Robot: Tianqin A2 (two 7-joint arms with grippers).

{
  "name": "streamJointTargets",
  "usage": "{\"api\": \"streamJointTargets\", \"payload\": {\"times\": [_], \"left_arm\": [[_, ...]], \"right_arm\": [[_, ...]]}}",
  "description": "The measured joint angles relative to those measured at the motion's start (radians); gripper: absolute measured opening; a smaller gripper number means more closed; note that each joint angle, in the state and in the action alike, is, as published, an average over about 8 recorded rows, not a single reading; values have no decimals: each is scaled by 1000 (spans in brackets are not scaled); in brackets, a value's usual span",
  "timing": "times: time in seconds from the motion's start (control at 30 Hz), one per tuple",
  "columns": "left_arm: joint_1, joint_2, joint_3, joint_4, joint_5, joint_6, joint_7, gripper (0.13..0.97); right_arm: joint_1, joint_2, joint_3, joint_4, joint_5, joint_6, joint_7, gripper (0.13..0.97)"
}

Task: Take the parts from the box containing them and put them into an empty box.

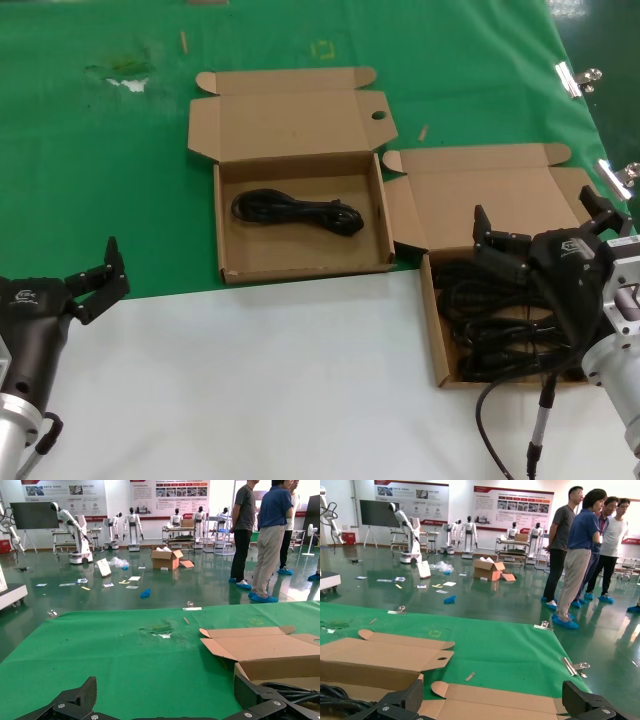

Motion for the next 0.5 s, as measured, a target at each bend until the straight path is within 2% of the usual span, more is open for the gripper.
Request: {"api": "streamJointTargets", "payload": {"times": [0.5], "left_arm": [[0,0,0,0,0,0,0,966]], "right_arm": [[0,0,0,0,0,0,0,966]]}}
